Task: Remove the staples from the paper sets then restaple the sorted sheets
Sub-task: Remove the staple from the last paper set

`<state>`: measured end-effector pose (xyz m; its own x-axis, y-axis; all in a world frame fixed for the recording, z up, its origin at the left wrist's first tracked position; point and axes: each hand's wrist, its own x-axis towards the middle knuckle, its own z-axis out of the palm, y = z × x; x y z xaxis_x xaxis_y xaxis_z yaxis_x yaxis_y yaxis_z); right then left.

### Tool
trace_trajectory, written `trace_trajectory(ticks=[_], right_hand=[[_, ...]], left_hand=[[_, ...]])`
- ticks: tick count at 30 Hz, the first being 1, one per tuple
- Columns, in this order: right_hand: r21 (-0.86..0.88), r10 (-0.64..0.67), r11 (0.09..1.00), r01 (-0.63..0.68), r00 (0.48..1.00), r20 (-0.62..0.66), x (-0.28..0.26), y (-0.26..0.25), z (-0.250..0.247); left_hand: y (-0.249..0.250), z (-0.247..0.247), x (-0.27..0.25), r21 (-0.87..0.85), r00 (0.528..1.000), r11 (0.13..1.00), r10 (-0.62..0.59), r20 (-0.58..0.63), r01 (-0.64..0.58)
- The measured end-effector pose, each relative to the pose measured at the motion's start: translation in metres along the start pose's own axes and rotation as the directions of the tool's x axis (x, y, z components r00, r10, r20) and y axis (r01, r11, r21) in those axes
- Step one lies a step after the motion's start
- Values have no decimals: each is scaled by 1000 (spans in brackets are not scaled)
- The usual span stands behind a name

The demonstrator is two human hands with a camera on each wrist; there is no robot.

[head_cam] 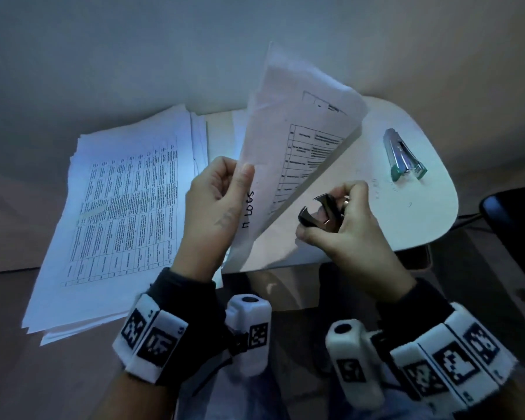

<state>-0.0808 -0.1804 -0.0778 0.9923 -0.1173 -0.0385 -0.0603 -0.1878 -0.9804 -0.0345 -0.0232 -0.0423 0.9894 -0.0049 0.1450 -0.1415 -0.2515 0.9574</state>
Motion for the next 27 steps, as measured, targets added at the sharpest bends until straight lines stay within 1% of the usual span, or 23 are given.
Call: trace_trajectory(ticks=[3,4,5,7,11,13,15,18,22,25,27], right_hand=[[-3,112,994,-113,982,155,7,-4,-7],[15,149,988,-153,973,174,9,-8,-10],[37,158,985,-166,973,167,11,-9,-14],[31,139,989,-144,983,118,13,-12,-19],[-10,29,1000,-29,999,13,15,-14,-21],[-27,-30,999,29,998,-47,16,-11,-23],[-41,-51,998,49,997,-62,17,-9,-26],[-22,-53,998,52,996,-72,21,-11,-28],[12,-63,998,64,995,-72,29,-23,-30],[72,-31,997,33,999,-27,36,-30,-35],[81,22,996,-25,999,41,41,-33,-39]], left_hand=[[5,-1,1,17,1000,1000,-1,-3,1],[7,-2,1,24,1000,1000,3,-3,-3],[9,-3,0,24,1000,1000,6,-4,-6],[12,-5,0,20,1000,1000,0,-7,0],[22,-12,5,44,1000,999,13,-8,-13],[35,-19,17,82,998,995,66,-13,-65],[54,-29,35,149,990,979,140,-1,-138],[89,-42,61,309,968,918,250,39,-249],[125,-51,87,484,922,788,366,127,-380],[140,-55,102,557,906,720,382,182,-415],[149,-59,110,558,905,714,348,243,-424]])
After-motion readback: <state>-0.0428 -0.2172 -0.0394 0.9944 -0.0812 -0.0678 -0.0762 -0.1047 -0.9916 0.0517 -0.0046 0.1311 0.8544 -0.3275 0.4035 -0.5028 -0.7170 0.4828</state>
